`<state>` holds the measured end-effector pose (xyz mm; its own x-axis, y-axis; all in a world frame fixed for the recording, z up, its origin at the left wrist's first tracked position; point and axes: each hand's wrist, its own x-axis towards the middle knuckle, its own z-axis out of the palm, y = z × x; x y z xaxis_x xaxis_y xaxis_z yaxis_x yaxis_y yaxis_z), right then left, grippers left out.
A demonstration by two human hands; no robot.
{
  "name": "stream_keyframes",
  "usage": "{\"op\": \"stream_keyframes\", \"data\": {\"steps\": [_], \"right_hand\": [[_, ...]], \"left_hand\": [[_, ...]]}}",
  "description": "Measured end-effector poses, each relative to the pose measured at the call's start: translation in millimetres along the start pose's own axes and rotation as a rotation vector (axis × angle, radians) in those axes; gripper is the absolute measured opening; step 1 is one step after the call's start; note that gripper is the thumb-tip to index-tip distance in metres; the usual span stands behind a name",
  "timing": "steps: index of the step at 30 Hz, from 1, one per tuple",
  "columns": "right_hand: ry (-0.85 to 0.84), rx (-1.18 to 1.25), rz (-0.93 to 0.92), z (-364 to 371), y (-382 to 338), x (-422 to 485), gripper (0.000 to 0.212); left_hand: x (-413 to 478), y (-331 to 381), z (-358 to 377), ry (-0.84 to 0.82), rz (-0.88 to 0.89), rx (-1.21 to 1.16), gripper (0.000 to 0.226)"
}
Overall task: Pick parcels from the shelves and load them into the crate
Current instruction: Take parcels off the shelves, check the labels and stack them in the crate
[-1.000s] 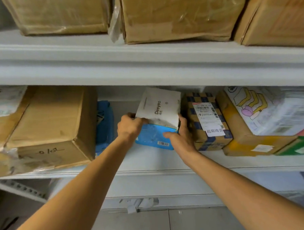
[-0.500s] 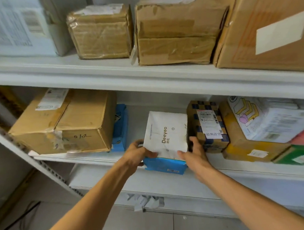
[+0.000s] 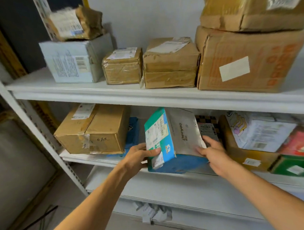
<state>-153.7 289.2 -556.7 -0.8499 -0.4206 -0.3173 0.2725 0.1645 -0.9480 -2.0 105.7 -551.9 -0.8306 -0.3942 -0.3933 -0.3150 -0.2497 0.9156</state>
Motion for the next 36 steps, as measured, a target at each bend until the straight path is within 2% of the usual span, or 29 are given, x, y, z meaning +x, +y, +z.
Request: {"op": "stream_keyframes", "data": {"steps": [2,5,7,9,10,13,19,22,26,36], "right_hand": [[0.015,-0.12,-0.09,0,-4,-9,0.059],[0.022,-0.225,-0.209,-7,-3,-13,0.049],[-0.022,-0.069,-0.114,-12,-6,-18,0.035],[-0.121,0.062,0.017,-19,-5,-23,0.049],[-0.189,0.027,0.02,-23,-6,-26,0.057],[-0.329,-0.077,-0.012,-26,-3,-34,0.054],[-0.368,0.253,0.065,-33,-4,-35,0.045],[-0.418,0.205,0.041,-48,-11,-42,0.037],[-0.394,0.112,0.004,-65,-19,-52,0.029],[-0.088,-0.05,-0.054,-106,3,-82,0.039]], "left_hand": [[-4,-2,5,0.021,0.035,-0.058,0.04],[-11,-6,15,0.04,0.083,-0.074,0.045],[-14,-9,20,0.067,0.093,-0.105,0.054],[-16,-10,24,0.079,0.103,-0.144,0.06],[-17,-10,26,0.076,0.109,-0.149,0.061],[-20,-10,29,0.053,0.115,-0.169,0.064],[-26,-10,28,-0.079,0.145,-0.127,0.064],[-28,-14,31,-0.087,0.166,-0.112,0.067],[-29,-13,43,-0.118,0.178,-0.082,0.069],[-30,-18,100,-0.225,0.136,-0.046,0.07]]}}
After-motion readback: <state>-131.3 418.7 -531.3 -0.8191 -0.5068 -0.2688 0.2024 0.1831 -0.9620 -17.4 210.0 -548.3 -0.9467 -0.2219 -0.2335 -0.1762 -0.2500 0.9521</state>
